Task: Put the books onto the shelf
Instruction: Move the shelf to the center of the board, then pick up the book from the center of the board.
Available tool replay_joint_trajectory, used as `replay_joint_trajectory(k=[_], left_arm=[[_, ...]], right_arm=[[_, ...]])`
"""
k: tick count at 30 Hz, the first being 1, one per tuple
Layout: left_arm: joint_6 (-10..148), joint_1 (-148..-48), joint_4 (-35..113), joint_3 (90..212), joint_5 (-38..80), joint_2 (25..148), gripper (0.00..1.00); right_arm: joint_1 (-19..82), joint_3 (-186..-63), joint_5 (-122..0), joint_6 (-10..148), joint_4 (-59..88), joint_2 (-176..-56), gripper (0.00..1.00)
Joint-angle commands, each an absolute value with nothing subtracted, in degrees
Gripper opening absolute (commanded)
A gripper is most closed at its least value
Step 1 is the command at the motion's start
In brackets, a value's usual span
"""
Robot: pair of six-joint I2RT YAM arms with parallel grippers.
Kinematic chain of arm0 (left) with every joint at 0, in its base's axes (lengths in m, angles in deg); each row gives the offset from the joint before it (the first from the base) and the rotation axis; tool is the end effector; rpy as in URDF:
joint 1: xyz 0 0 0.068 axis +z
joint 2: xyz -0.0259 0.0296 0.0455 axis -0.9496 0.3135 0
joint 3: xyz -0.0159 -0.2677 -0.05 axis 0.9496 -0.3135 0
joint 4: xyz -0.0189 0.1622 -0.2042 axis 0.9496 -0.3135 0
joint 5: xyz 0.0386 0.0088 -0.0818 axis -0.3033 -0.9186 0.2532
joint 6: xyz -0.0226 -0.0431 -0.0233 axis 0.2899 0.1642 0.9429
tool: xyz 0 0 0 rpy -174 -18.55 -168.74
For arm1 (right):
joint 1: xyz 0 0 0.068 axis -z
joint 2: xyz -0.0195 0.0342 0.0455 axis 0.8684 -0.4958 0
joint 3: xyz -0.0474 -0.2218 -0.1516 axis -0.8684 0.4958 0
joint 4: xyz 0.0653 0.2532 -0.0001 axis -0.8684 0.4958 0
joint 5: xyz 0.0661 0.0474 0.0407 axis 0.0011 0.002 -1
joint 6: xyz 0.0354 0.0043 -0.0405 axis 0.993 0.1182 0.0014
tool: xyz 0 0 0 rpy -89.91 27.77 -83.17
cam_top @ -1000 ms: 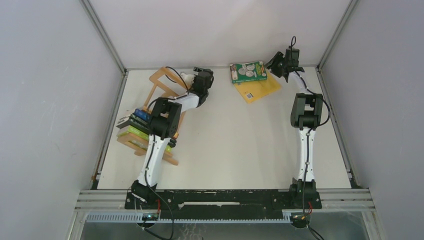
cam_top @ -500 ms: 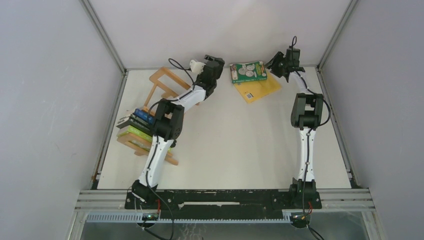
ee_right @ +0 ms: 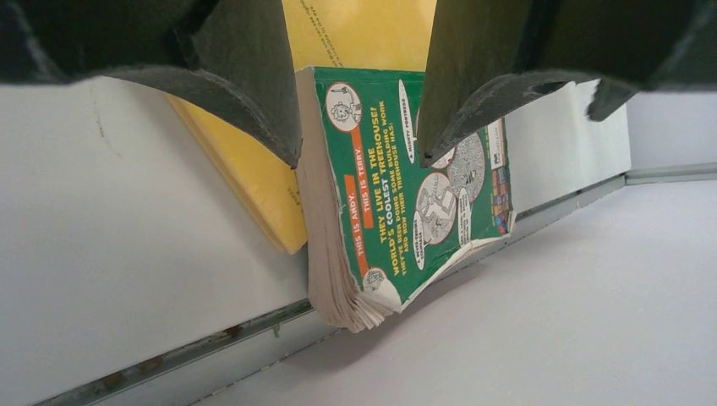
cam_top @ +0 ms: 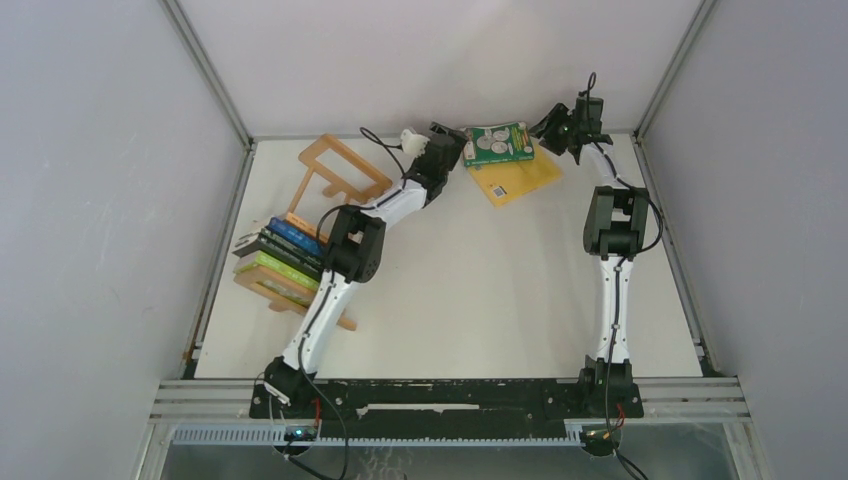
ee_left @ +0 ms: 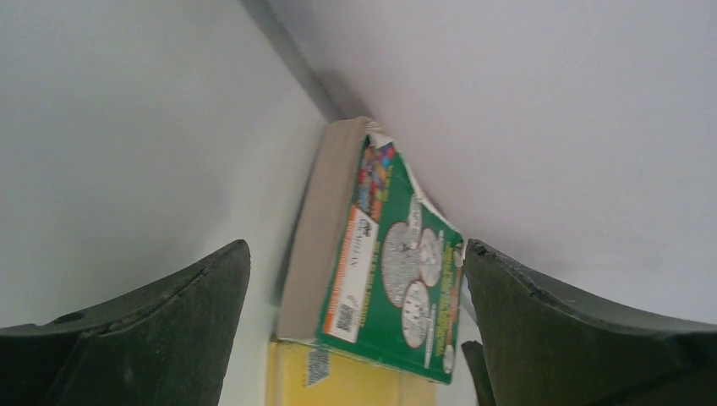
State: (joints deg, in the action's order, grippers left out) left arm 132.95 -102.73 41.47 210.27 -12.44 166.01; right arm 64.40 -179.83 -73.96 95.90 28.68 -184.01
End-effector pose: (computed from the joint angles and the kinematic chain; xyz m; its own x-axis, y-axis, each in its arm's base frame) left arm 0.5293 -0.3003 0.1473 -0.1854 -0.9074 -0.3771 -0.2385 0.4138 -0.8785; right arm 0.5875 -0.0298 0.1731 -0.5743 0.5607 -0.5964 0.1097 0.7747 0.6227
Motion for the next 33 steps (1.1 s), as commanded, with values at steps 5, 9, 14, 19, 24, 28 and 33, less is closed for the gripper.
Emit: replay_joint_trajectory(k=[5,9,14,19,24,28,33], left_arm=[[134.44,-103.01,43.26,216.75,-10.06,168.82,1.00],[135.27,-102.97,43.44,217.91,-9.38,169.94,1.00],[135.61,-102.97,43.64,219.09,-8.42,171.07,1.00],[136.27,-103.02,43.90,220.12,-7.37,172.30,1.00],[136.82,-102.87,44.52,220.84,-6.05,173.63,1.00],[137.06,-102.66,44.92,221.11,-5.21,174.13,1.00],[136.92,-102.40,45.33,221.03,-4.05,173.93,0.99]], right_arm=[[64.49,-182.93,-77.28,96.64,27.68,-185.29,0.60],[64.41,-182.95,-77.69,96.67,28.13,-185.85,0.60],[64.23,-183.04,-77.93,96.41,29.12,-186.51,0.60],[64.36,-183.19,-78.45,95.60,30.42,-186.96,0.60],[64.49,-184.44,-80.75,95.10,32.24,-188.34,0.60],[64.43,-185.44,-83.38,95.27,33.69,-189.65,0.60],[64.22,-186.20,-86.46,95.66,35.10,-190.57,0.60]])
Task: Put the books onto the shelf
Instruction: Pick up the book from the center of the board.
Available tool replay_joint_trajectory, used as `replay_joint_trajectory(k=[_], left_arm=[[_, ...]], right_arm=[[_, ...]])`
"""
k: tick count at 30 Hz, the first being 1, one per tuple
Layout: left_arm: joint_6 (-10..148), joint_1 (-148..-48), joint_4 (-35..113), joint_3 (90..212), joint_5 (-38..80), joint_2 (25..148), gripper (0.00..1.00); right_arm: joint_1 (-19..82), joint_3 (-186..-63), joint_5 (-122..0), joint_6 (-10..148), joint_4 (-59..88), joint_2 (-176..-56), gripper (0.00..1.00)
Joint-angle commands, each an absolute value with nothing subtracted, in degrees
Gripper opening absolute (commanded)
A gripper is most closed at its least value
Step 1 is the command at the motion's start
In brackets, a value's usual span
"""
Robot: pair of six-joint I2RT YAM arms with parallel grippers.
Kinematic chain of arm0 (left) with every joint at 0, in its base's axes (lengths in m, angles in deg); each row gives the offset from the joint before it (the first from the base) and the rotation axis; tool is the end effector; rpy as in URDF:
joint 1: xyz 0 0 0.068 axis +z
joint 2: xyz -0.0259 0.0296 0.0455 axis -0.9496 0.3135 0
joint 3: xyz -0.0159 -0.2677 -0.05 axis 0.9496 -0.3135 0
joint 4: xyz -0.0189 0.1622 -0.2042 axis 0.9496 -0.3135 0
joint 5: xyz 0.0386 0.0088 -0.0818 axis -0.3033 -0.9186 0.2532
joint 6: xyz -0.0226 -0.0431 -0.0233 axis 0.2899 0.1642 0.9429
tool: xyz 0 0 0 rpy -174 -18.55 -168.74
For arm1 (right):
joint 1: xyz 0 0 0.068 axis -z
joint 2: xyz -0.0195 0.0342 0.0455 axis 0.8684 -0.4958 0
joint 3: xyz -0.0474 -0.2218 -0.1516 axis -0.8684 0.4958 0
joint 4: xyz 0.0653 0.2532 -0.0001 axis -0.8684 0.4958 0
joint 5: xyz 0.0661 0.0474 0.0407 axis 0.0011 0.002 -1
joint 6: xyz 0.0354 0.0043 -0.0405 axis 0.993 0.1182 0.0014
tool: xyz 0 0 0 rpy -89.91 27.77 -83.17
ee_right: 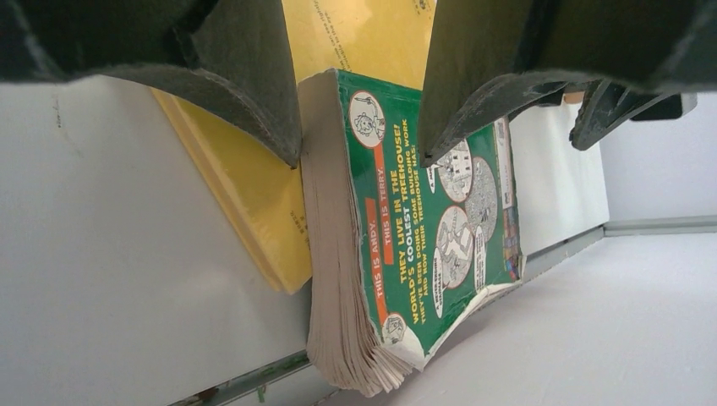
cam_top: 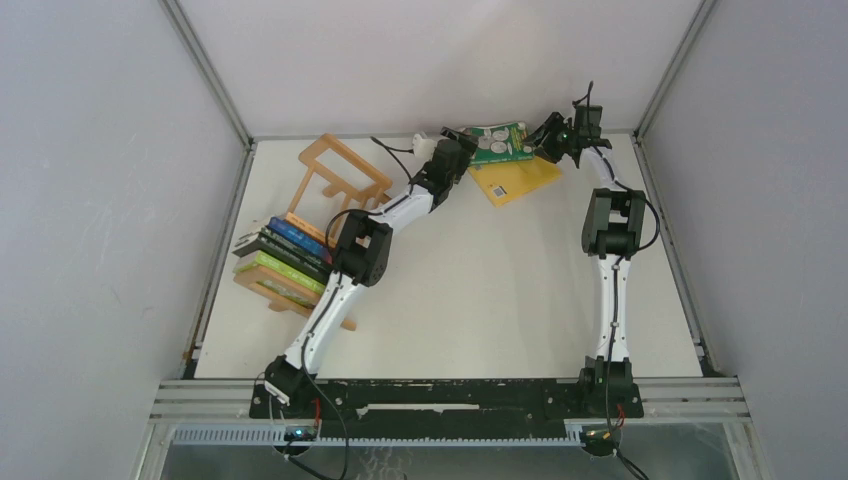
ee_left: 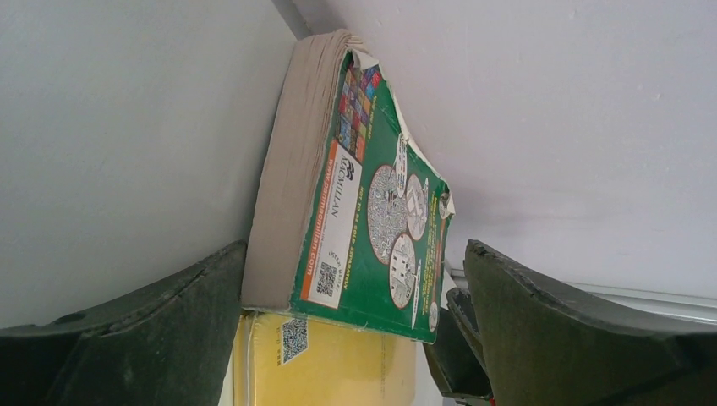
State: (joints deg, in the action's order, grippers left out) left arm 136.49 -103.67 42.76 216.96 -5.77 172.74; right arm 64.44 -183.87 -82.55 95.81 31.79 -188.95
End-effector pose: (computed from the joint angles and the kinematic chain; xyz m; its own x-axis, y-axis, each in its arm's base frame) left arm 0.5338 -0.3194 0.1200 -0.2878 -0.9150 -0.2827 -0.2052 0.3472 -0.9151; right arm 0.5923 -0.0258 0.1443 -0.6767 0.5327 -0.5082 0.0581 0.7268 0.6844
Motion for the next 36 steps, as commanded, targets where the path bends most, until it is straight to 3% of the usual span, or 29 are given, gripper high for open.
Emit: replay_joint_trajectory(k=[1,13,17,36], left_arm=[[137.10,-102.33,45.45,221.02,-3.72,174.05,0.99],[140.25,-101.26,46.02,219.99,0.36,174.79,0.92],[141.05,-101.21,46.68,220.05,0.36,175.04,0.83],[141.63,-102.50,48.68,218.14,-0.73,172.04,0.10]], right_arm=[[64.31,-186.51,-87.27,96.07,35.33,-190.79,0.60],[63.53,-186.03,-91.16,97.01,37.06,-191.36,0.60],[63.61,-186.03,-91.28,97.11,37.03,-191.18,0.60],[65.11,-181.34,-91.56,96.94,36.51,-186.83,0.60]])
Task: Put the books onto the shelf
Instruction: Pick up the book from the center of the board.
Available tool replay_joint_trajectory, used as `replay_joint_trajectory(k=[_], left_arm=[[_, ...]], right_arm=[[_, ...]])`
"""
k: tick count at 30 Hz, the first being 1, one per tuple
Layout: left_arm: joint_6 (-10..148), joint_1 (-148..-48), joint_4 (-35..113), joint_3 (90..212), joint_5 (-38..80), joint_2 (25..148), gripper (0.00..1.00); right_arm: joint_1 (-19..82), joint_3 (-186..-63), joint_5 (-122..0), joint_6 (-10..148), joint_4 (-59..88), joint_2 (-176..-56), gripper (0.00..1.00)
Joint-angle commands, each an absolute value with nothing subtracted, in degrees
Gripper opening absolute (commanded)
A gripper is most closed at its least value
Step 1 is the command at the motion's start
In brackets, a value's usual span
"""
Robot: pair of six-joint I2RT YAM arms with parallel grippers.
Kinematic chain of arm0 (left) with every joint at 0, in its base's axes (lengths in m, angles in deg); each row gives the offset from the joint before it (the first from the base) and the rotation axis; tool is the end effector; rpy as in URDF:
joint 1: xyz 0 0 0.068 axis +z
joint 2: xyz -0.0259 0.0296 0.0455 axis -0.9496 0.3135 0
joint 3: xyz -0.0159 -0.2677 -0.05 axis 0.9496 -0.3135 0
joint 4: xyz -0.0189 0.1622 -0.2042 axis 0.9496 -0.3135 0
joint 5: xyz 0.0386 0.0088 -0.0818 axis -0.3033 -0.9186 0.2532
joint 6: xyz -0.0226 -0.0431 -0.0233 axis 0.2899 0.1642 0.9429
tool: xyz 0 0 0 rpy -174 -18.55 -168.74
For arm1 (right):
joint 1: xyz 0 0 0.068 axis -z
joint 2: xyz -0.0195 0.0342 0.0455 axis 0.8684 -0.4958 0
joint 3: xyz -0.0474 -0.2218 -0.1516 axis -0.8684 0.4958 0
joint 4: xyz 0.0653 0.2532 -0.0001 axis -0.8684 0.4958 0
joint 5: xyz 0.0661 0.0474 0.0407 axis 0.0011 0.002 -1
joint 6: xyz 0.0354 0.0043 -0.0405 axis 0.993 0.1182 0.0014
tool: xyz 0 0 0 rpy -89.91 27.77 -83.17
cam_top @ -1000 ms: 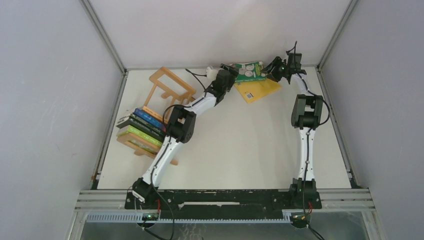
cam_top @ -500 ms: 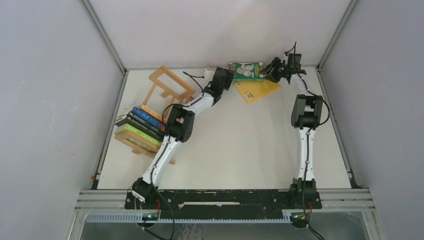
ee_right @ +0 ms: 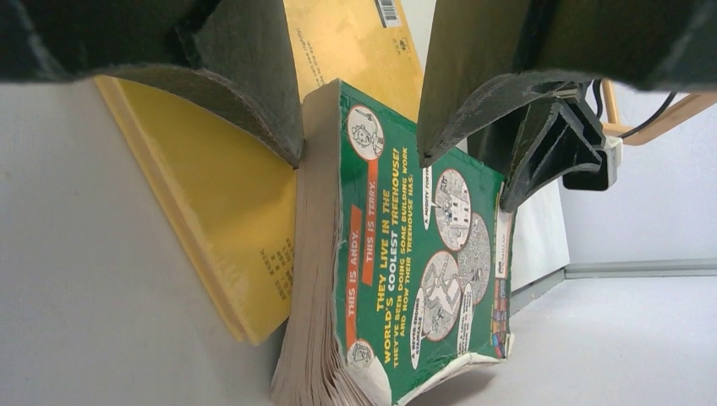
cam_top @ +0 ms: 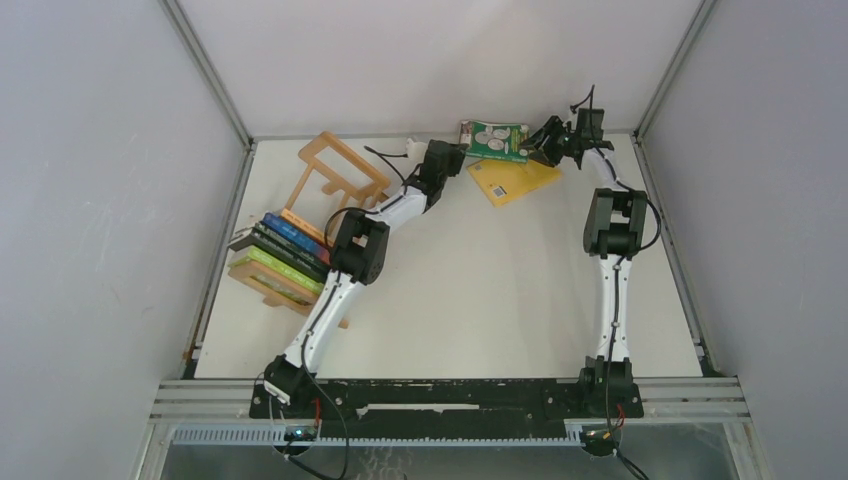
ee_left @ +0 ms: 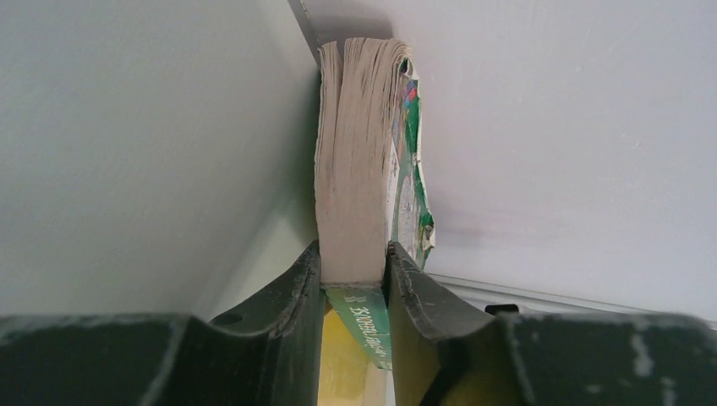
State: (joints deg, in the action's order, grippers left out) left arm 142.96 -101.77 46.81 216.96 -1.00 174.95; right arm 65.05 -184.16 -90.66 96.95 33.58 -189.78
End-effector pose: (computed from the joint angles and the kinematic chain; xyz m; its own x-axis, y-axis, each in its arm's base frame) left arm 0.5452 -0.3054 0.1038 -0.3044 -0.9411 -0.1470 -0.2113 0.2172 -0.9530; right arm 0.5890 -0.0276 0.1368 -0.7447 0.5165 -0.4227 0.0266 0.6558 0.7545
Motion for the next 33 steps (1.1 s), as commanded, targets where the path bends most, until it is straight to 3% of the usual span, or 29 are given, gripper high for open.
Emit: replay_joint_trajectory(k=[1,3,19,33], left_arm=[[141.48,-102.66,48.46,217.86,-0.96,171.39,0.04],[141.00,-102.91,48.22,217.42,-1.21,170.43,0.00],[132.52,-104.19,44.50,214.09,0.47,159.88,0.00],[123.32,-105.12,34.74,212.60,6.27,150.97,0.00]], right_arm=[[65.11,-180.68,-91.25,96.59,36.69,-186.01,0.60],[65.11,-179.53,-90.23,95.31,37.41,-184.62,0.61],[62.36,-165.83,-69.57,80.99,40.35,-165.22,0.66],[49.34,-139.06,-53.50,61.28,23.55,-142.37,0.66]])
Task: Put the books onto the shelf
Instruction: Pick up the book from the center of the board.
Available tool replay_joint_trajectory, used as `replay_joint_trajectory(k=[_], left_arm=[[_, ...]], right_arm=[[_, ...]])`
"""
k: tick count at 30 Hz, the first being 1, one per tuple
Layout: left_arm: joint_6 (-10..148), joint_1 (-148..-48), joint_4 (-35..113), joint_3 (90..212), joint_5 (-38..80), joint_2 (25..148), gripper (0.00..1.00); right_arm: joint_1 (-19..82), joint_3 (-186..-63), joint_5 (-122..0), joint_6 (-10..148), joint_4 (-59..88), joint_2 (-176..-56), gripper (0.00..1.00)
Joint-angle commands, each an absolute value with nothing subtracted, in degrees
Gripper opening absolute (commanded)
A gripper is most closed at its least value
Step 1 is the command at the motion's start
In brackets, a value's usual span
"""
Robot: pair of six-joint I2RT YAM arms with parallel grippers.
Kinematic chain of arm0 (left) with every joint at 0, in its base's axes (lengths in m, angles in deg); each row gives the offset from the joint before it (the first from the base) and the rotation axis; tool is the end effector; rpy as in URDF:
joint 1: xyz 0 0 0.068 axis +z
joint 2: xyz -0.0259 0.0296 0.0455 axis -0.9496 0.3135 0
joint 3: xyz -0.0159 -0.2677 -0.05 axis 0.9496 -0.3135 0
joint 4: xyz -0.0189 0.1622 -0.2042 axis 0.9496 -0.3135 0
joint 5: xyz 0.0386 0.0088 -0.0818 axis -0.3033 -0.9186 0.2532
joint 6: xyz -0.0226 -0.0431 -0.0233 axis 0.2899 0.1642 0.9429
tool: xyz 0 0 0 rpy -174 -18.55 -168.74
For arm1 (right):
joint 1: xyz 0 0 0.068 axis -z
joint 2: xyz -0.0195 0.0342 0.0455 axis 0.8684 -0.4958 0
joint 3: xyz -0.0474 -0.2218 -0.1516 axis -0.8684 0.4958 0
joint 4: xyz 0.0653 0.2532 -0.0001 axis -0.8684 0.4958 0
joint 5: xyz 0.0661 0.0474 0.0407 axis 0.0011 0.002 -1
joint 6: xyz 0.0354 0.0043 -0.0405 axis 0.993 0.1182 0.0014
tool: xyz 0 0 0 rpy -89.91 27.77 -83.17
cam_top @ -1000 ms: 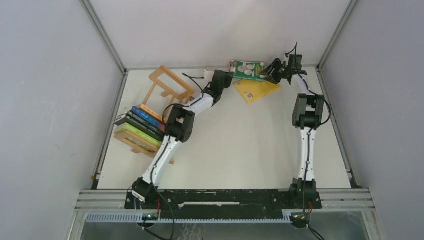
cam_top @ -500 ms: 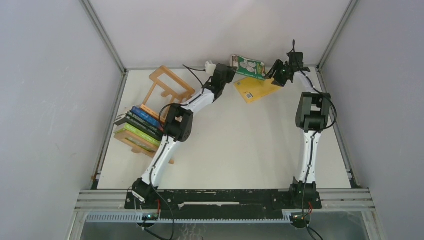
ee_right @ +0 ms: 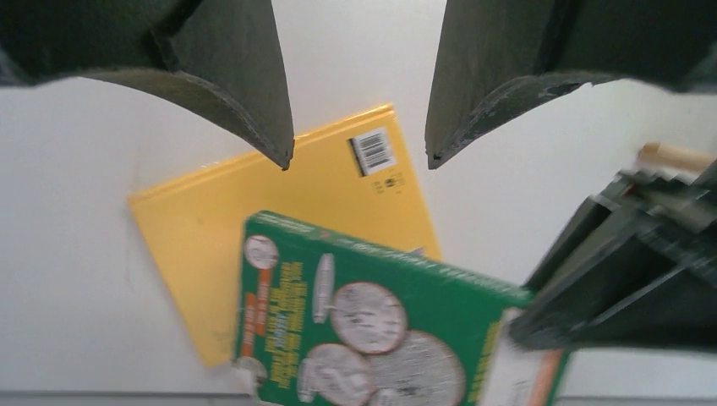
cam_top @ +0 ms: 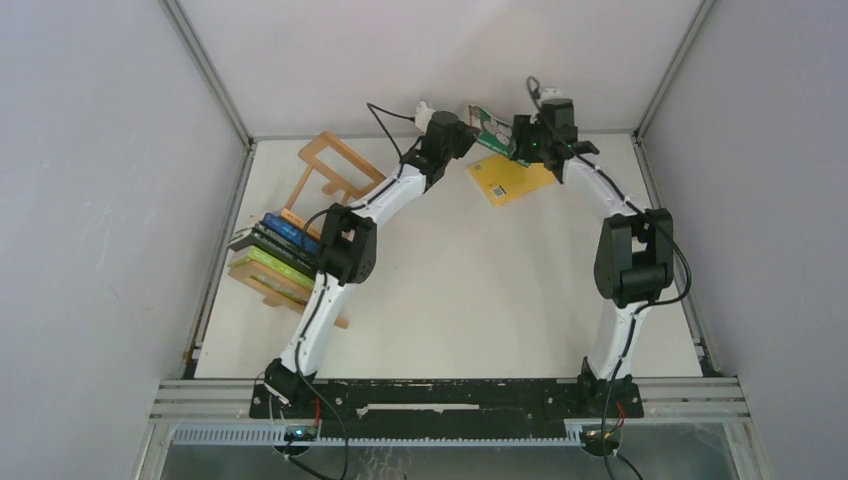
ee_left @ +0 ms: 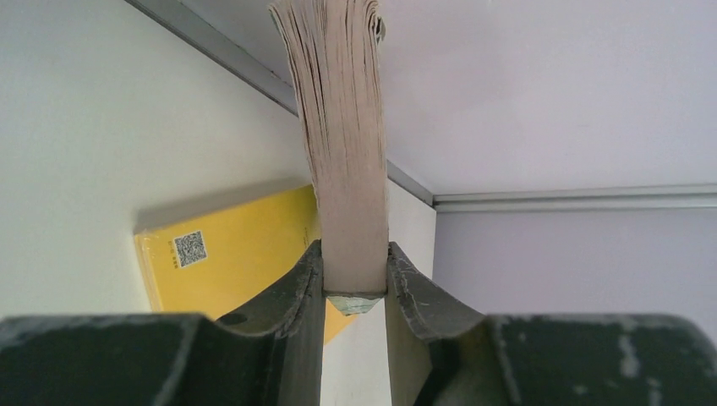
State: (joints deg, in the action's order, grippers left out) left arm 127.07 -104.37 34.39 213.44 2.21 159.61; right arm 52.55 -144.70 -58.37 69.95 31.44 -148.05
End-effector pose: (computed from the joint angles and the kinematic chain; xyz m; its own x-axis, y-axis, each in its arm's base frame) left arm 0.5107 -0.3193 0.2188 -0.4395 -0.8096 -0.3890 -0.0884 0.4700 -0.8782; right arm 0.4604 0.0656 0.2794 -0.5855 0.0538 -0.8089 -0.1269 0.9794 0.1570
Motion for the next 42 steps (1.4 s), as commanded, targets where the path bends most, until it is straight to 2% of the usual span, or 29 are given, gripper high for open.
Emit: replay_joint_trajectory(k=[1,6,13,27,42], left_arm=[[123.03,-105.12,34.23,212.77,6.67,150.68,0.00],[121.75,-105.08,32.65,213.28,9.32,149.52,0.00],[121.83,-104.41,30.29,213.33,12.46,148.11,0.00],[121.93,-102.34,29.41,213.28,18.62,146.60,0.00],[121.17,-101.17,28.39,213.28,23.65,144.75,0.00]], right_arm=[[48.35,-137.35,-52.70,59.81,22.27,-141.34,0.66],[45.22,-130.93,-48.15,54.65,16.91,-138.27,0.66],[43.38,-128.13,-41.94,48.95,10.94,-138.49,0.67],[39.04,-128.29,-38.99,44.01,5.77,-142.50,0.67],[39.33,-134.59,-37.79,40.71,6.26,-149.15,0.67]])
